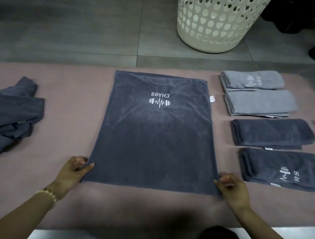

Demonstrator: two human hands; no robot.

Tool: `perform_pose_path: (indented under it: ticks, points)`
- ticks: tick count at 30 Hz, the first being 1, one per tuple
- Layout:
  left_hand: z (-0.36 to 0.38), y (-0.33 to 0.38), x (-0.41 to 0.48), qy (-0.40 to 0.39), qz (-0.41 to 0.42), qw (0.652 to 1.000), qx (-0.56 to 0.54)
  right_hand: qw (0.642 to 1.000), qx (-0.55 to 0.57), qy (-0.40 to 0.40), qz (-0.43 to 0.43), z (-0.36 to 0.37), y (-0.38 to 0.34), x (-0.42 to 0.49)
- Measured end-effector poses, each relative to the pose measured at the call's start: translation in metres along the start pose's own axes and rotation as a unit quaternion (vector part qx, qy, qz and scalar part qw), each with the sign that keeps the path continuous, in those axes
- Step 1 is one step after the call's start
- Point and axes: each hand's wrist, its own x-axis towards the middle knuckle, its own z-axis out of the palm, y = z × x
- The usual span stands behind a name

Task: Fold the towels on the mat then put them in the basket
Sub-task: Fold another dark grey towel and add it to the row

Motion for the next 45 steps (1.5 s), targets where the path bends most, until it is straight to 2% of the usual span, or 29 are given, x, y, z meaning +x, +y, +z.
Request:
perform_pose_path:
  ticks: [3,7,8,10,12,14,16,18,20,22,23,24,26,28,30,32,35,38,42,45]
  points:
    - [0.005,-0.004,0.0,0.023,0.001,1.0,0.016,0.999,-0.037,-0.014,-0.022,0.007,-0.004,0.004]
    - [0.01,0.005,0.002,0.029,0.009,0.998,0.06,0.993,-0.119,-0.007,0.006,0.016,-0.017,0.011]
    - [0.009,0.006,0.003,0.024,0.02,0.995,0.094,0.989,-0.144,-0.026,0.008,0.016,-0.018,0.013]
    - [0.002,0.011,0.005,-0.014,0.044,0.969,0.242,0.982,-0.165,-0.092,0.01,0.014,-0.022,0.016]
    - [-0.008,0.013,0.007,-0.071,-0.017,0.943,0.324,0.978,-0.121,-0.165,0.044,0.006,-0.027,0.021]
    - [-0.014,0.021,0.007,-0.132,-0.122,0.949,0.261,0.964,0.02,-0.23,0.132,-0.007,-0.039,0.027]
    - [-0.018,0.037,0.012,-0.167,-0.224,0.959,0.055,0.915,0.174,-0.289,0.221,-0.018,-0.053,0.037]
    - [-0.017,0.064,0.023,-0.161,-0.26,0.937,-0.166,0.881,0.281,-0.286,0.25,-0.023,-0.073,0.052]
    - [-0.012,0.091,0.04,-0.14,-0.194,0.927,-0.288,0.863,0.372,-0.236,0.248,-0.023,-0.098,0.069]
    - [0.001,0.111,0.058,-0.107,-0.078,0.949,-0.288,0.843,0.462,-0.188,0.201,-0.02,-0.116,0.09]
    - [0.008,0.118,0.065,-0.064,-0.025,0.968,-0.242,0.842,0.477,-0.178,0.178,-0.017,-0.122,0.1]
    - [0.016,0.122,0.072,-0.014,0.017,0.982,-0.188,0.854,0.464,-0.176,0.156,-0.012,-0.127,0.106]
    - [0.026,0.121,0.085,0.074,0.07,0.992,-0.069,0.928,0.327,-0.134,0.118,0.0,-0.126,0.117]
    - [0.033,0.109,0.103,0.097,0.068,0.992,0.034,0.981,0.174,-0.068,0.057,0.014,-0.117,0.126]
    - [0.04,0.099,0.114,0.093,0.022,0.986,0.135,0.994,0.085,-0.058,0.029,0.024,-0.11,0.133]
    - [0.047,0.094,0.119,0.076,0.028,0.971,0.223,0.997,0.015,-0.076,0.025,0.03,-0.109,0.142]
    - [0.06,0.094,0.119,0.087,0.029,0.97,0.226,0.993,-0.064,-0.097,0.025,0.035,-0.118,0.149]
    - [0.071,0.1,0.123,0.094,-0.005,0.966,0.241,0.993,-0.048,-0.098,0.053,0.042,-0.126,0.154]
    - [0.069,0.118,0.123,0.064,-0.04,0.995,0.072,0.99,-0.005,-0.101,0.1,0.047,-0.13,0.157]
    - [0.062,0.126,0.106,0.043,0.001,0.999,-0.005,0.995,0.007,-0.088,0.043,0.045,-0.132,0.149]
